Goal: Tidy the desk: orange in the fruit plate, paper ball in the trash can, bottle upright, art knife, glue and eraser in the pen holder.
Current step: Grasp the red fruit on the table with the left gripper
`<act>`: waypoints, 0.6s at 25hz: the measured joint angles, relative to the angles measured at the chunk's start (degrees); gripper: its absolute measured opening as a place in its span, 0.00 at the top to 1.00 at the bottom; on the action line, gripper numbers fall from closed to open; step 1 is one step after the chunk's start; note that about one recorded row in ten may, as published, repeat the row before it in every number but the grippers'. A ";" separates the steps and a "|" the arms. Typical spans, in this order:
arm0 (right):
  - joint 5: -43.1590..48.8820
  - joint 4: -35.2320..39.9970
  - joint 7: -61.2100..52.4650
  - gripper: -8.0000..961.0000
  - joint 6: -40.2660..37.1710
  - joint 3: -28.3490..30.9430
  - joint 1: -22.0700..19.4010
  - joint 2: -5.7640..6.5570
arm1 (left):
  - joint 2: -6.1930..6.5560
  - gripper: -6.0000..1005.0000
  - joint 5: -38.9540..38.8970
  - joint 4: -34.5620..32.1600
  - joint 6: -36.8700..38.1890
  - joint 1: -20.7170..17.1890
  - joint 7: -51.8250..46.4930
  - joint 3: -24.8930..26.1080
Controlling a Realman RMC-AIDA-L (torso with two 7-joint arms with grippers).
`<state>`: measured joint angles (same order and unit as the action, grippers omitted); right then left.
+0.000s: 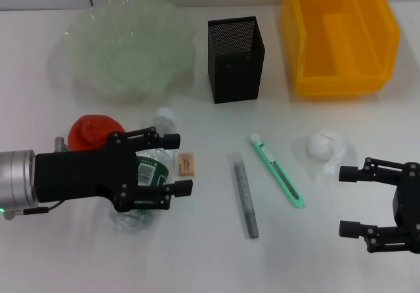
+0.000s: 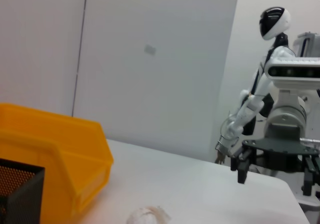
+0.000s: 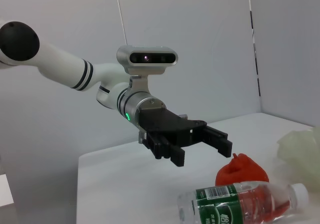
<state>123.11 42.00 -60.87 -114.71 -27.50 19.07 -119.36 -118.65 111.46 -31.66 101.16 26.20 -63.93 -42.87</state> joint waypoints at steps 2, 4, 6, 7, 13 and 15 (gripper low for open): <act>0.00 -0.21 0.01 0.15 0.05 0.00 0.00 0.00 | 0.04 0.17 -0.81 -0.07 0.02 -0.28 0.11 0.08; -0.01 -0.32 0.02 0.15 0.07 -0.01 0.00 0.02 | 0.07 0.17 -1.18 -0.07 0.11 -0.42 0.14 -0.05; -0.03 -0.33 0.03 0.16 0.10 -0.05 0.00 0.02 | 0.09 0.17 -1.13 -0.09 -0.04 -0.42 0.15 -0.34; -0.03 -0.33 0.04 0.16 0.11 -0.07 0.00 0.03 | 0.09 0.18 -1.13 -0.09 -0.04 -0.42 0.15 -0.34; -0.07 -0.34 0.04 0.16 0.12 0.09 -0.09 0.07 | 0.27 0.18 -1.87 -1.38 -4.35 -3.43 4.33 7.20; -0.07 -0.34 0.05 0.17 0.13 0.23 -0.12 0.07 | 0.24 0.18 -1.92 -1.10 -7.29 -4.52 6.15 9.79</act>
<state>123.04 41.66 -60.82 -114.59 -27.27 18.95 -119.28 -118.41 109.54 -32.76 93.88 21.67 -57.78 -33.09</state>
